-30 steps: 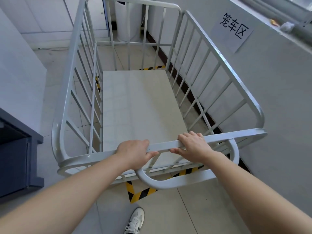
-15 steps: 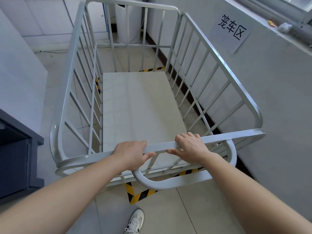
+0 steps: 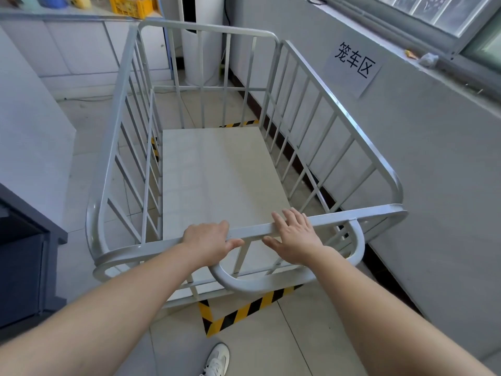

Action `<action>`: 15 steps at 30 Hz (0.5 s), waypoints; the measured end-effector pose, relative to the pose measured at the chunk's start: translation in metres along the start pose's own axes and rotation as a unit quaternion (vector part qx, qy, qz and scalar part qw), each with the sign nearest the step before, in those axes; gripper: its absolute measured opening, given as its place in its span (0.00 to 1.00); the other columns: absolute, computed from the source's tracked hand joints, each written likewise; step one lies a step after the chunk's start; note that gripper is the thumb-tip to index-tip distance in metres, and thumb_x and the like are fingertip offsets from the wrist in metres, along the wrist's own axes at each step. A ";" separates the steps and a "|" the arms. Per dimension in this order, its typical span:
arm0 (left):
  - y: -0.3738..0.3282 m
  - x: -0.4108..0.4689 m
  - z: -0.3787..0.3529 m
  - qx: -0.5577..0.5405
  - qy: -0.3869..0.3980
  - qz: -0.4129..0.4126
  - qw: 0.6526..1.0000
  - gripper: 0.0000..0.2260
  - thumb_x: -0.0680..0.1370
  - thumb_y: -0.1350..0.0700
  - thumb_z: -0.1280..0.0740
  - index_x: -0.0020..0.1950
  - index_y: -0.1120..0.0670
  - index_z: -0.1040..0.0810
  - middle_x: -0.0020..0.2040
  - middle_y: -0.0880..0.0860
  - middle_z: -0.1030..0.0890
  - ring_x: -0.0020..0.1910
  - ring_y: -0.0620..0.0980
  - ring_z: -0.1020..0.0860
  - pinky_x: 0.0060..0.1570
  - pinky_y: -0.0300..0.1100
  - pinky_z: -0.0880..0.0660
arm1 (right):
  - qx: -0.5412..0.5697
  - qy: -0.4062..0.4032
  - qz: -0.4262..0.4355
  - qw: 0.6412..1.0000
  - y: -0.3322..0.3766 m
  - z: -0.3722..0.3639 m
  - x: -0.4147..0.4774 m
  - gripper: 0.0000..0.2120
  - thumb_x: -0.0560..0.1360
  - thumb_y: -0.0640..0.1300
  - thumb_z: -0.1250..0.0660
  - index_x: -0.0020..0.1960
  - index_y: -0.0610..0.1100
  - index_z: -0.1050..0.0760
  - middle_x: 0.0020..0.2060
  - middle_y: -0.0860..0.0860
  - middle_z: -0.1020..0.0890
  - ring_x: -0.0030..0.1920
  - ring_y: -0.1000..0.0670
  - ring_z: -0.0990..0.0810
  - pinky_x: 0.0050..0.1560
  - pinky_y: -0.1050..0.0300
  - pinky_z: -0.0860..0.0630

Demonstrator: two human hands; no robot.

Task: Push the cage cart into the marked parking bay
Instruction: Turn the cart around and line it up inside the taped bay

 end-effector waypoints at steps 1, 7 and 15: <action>0.000 -0.001 0.002 0.009 -0.009 0.003 1.000 0.21 0.77 0.34 0.49 0.51 0.52 0.34 0.45 0.50 0.23 0.45 0.53 0.25 0.45 0.49 0.32 | 0.012 -0.006 0.000 1.000 -0.001 0.000 -0.007 0.35 0.78 0.64 0.50 0.78 0.48 0.56 0.78 0.45 0.52 0.77 0.45 0.59 0.75 0.48 0.60; -0.024 -0.018 0.010 0.089 -0.090 -0.023 0.992 0.18 0.80 0.45 0.45 0.67 0.50 0.37 0.60 0.53 0.30 0.60 0.54 0.32 0.58 0.51 0.38 | -0.023 -0.107 0.004 0.994 -0.027 0.012 -0.056 0.30 0.78 0.62 0.46 0.74 0.47 0.44 0.70 0.47 0.37 0.73 0.45 0.45 0.73 0.51 0.49; -0.070 -0.047 0.000 0.075 -0.103 -0.122 0.984 0.16 0.81 0.45 0.49 0.57 0.52 0.26 0.55 0.51 0.30 0.56 0.52 0.33 0.59 0.47 0.40 | -0.024 0.001 0.016 1.000 -0.056 -0.009 -0.064 0.26 0.79 0.63 0.52 0.66 0.48 0.31 0.60 0.49 0.27 0.62 0.48 0.33 0.63 0.51 0.36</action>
Point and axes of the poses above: each hand's wrist, its own x-axis towards the middle knuckle, its own z-axis out of the back of the hand, y = z × x, the point moved 7 cm from there along x, towards the middle knuckle
